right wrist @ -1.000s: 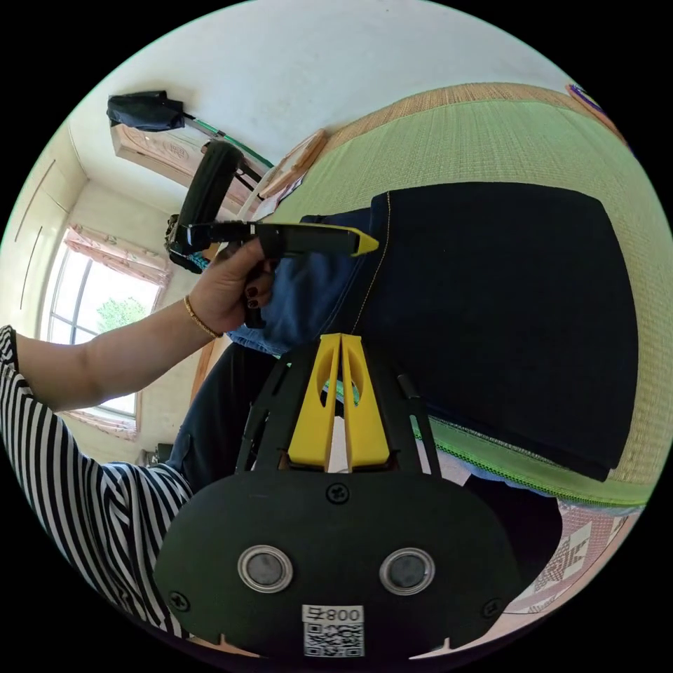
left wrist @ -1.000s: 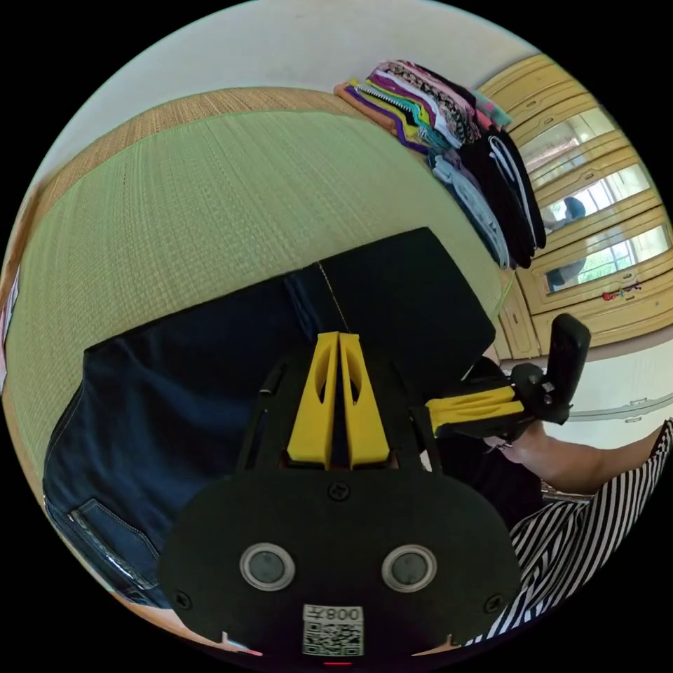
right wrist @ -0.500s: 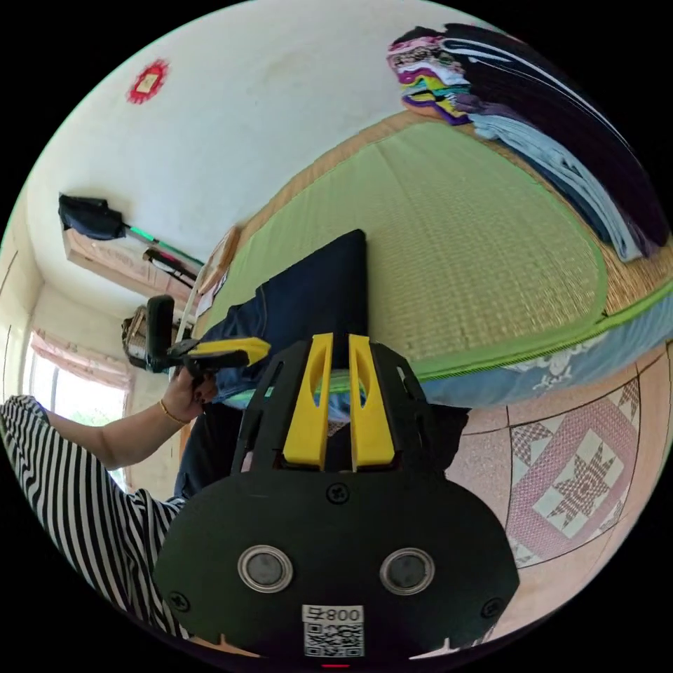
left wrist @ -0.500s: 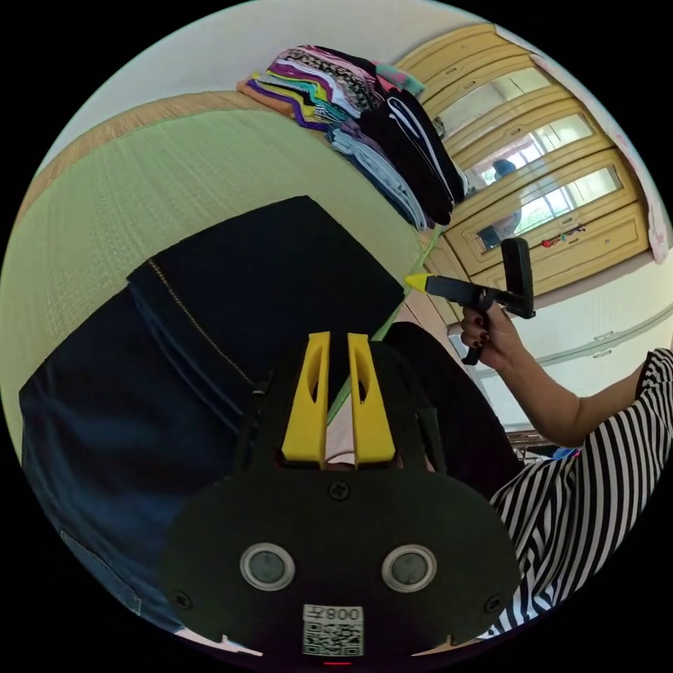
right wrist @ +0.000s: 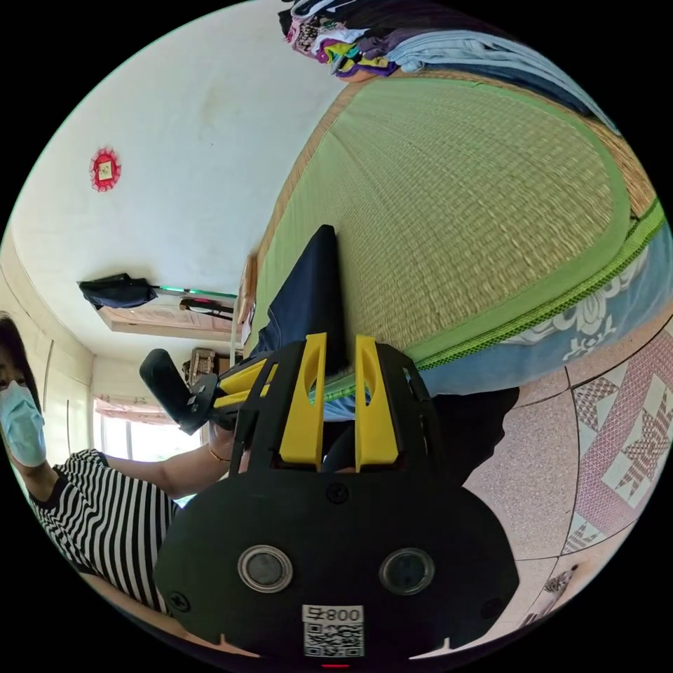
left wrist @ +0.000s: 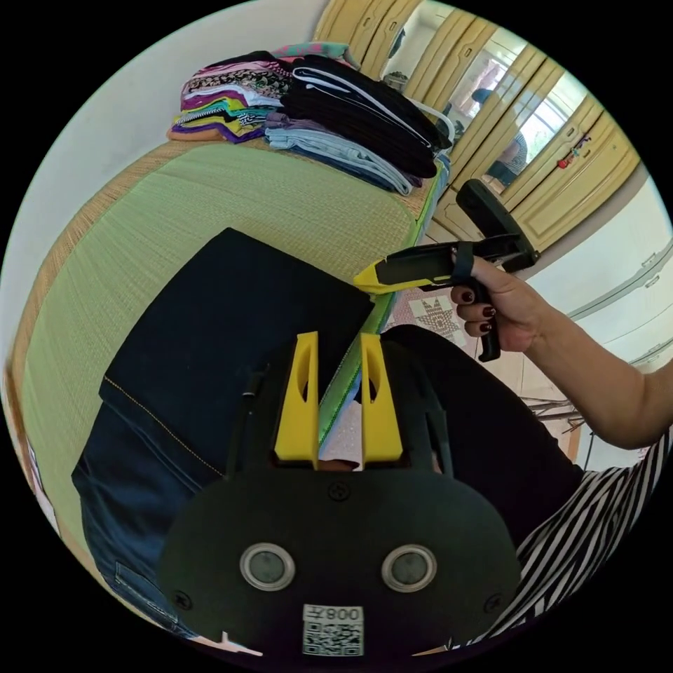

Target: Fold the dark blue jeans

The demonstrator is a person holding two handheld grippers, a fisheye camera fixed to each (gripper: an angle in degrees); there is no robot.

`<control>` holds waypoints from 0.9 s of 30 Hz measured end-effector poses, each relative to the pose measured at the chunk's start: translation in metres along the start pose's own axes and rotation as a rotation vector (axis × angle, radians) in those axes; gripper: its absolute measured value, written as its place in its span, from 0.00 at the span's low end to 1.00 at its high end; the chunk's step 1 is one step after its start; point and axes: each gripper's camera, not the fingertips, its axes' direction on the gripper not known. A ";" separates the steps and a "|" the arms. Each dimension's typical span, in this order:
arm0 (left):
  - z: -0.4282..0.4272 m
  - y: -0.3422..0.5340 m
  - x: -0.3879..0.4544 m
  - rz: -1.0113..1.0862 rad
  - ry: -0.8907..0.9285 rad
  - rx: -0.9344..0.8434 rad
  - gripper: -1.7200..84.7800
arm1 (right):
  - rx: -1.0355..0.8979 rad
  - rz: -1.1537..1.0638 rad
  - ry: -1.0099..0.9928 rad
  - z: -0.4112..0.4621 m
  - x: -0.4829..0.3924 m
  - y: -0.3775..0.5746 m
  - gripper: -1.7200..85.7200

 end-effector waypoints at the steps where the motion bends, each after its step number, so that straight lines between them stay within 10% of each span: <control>1: 0.003 -0.002 0.008 0.007 -0.009 -0.004 0.14 | 0.006 0.010 -0.008 -0.006 0.005 -0.001 0.10; 13: 0.032 -0.005 0.064 0.044 -0.214 -0.050 0.12 | -0.093 -0.031 -0.137 -0.018 0.007 -0.024 0.09; 27: 0.001 0.040 0.053 -0.121 -0.029 0.095 0.07 | -0.060 0.015 -0.183 -0.012 0.007 -0.096 0.13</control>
